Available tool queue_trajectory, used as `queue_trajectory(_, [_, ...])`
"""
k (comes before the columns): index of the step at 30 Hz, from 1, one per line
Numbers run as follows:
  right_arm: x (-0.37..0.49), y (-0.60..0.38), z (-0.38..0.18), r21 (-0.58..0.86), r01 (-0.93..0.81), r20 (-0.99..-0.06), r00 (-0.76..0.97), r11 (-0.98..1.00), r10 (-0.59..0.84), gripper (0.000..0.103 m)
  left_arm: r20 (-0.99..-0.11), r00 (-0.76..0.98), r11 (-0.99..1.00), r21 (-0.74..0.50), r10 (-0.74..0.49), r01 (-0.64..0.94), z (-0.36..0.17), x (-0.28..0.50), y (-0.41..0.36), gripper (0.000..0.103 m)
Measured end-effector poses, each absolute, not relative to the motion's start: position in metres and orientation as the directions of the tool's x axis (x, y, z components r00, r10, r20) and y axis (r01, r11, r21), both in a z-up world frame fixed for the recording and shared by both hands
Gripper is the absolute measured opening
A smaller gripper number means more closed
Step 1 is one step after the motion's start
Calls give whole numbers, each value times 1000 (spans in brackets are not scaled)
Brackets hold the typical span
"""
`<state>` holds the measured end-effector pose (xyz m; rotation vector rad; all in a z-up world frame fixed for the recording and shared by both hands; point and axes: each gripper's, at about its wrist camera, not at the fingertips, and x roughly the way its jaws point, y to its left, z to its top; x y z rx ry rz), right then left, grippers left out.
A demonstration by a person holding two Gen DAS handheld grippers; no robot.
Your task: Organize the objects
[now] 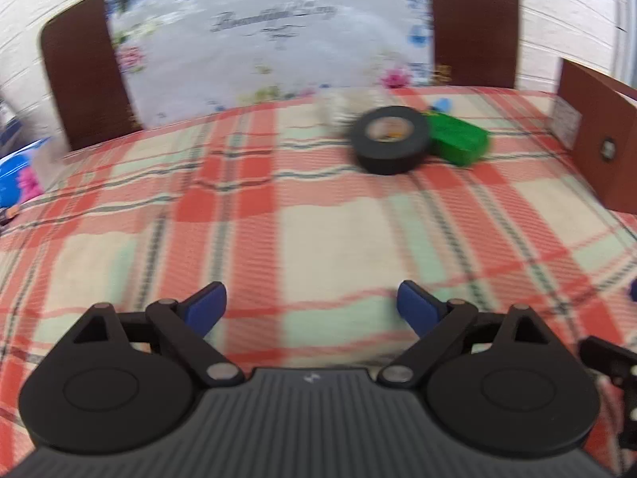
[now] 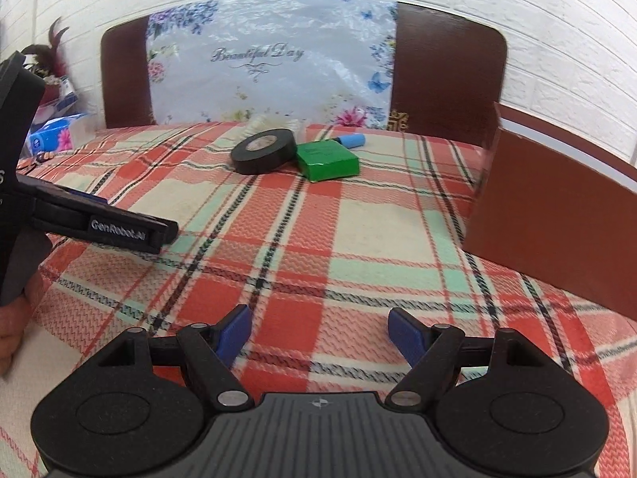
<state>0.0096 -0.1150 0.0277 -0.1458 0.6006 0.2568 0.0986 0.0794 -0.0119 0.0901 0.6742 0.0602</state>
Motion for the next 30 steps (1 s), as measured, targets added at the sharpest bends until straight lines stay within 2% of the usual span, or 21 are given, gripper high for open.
queue_trajectory(5, [30,-94,27,-45,-329,-578,778,943,245,75,-584,775,971,143,241,-194,-17,108,135,97])
queue_trajectory(8, [42,-78,27,-54,-353,-573,777,934,261,76,-602,767,967,35,221,-251,-19,110,161,102])
queue_trajectory(12, [54,-58,26,-75,-385,-561,779,920,280,76,-587,770,963,74,252,-259,-19,109,152,103])
queue_trajectory(24, [81,-39,26,-69,-400,-556,776,914,298,81,-594,772,965,32,227,-259,-22,111,158,103])
queue_trajectory(30, [92,-35,34,-143,-364,-471,843,920,260,80,-594,773,966,25,222,-258,-22,111,160,103])
